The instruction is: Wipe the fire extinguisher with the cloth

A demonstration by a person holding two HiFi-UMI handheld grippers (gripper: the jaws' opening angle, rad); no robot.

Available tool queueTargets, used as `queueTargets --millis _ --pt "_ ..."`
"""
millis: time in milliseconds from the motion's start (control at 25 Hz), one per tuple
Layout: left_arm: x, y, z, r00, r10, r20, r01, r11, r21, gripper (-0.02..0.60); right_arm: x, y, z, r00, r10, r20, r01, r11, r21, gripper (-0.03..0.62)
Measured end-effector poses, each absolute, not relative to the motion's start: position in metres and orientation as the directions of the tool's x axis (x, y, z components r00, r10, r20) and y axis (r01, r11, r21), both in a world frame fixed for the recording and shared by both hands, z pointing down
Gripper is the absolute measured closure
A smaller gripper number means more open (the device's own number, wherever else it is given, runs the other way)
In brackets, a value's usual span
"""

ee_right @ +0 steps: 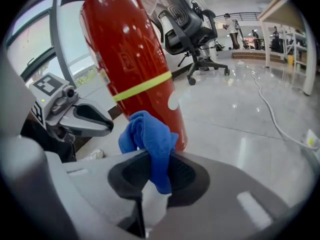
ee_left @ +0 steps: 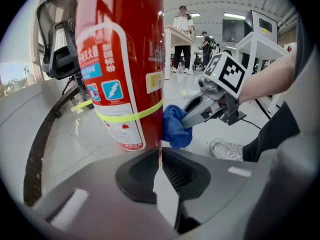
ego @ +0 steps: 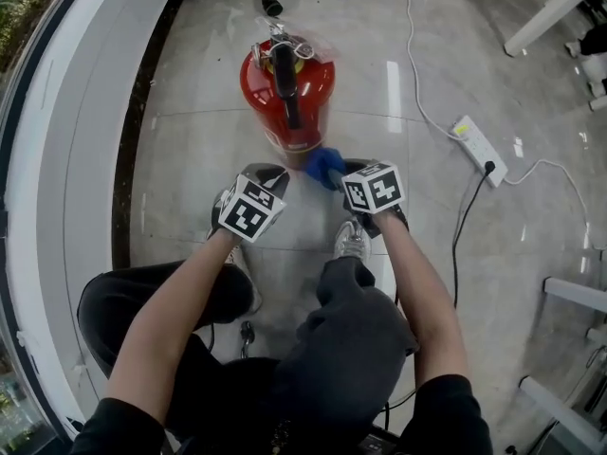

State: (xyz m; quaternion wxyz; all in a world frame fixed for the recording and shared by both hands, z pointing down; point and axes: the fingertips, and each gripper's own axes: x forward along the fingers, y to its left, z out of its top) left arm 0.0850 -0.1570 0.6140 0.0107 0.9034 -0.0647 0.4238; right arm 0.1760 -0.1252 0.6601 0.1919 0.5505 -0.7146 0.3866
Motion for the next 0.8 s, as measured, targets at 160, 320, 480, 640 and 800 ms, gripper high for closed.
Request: queueTargets --millis 160,320,480,640,800 --pt "0.087 -0.148 0.635 0.602 -0.067 0.796 -0.116 -0.993 0.005 0.557 0.183 -0.139 0.691 -0.316 -0.622 0.717 -0.924 0.031 -0.380 0.522" --pt "0.088 -0.146 0.645 0.582 -0.053 0.811 -0.131 -0.991 0.030 0.561 0.169 -0.148 0.712 -0.377 -0.580 0.722 -0.907 0.075 -0.414 0.522" --pt "0.089 -0.155 0.650 0.571 -0.063 0.819 -0.152 -0.988 0.031 0.566 0.168 -0.150 0.724 -0.406 -0.546 0.733 -0.901 0.104 -0.421 0.522" --pt "0.087 -0.159 0.653 0.559 -0.064 0.827 -0.165 -0.986 0.035 0.571 0.188 -0.158 0.729 -0.376 -0.557 0.741 -0.912 0.082 -0.401 0.522" --pt "0.092 -0.158 0.650 0.573 -0.051 0.818 -0.161 -0.986 0.051 0.572 0.208 -0.169 0.732 -0.362 -0.573 0.735 -0.913 0.062 -0.402 0.522"
